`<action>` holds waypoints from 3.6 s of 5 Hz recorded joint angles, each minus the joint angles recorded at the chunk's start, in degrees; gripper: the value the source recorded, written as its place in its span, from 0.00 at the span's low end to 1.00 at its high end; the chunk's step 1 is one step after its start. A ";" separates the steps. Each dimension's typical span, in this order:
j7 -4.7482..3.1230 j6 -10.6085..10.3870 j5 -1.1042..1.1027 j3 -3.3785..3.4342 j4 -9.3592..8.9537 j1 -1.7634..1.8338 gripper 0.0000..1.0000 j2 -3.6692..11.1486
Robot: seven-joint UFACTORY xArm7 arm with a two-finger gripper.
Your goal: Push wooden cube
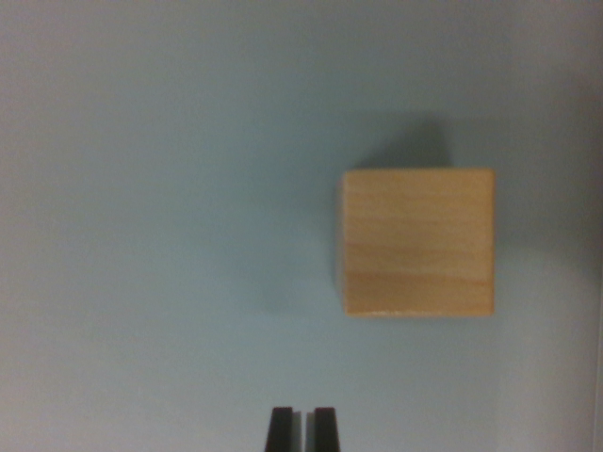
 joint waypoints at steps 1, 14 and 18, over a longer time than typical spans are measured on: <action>0.00 0.00 0.00 0.00 0.00 0.00 0.00 0.00; -3.32 -9.26 0.14 -2.03 -7.55 -2.18 0.00 1.87; -3.37 -9.41 0.14 -2.06 -7.68 -2.22 0.00 1.91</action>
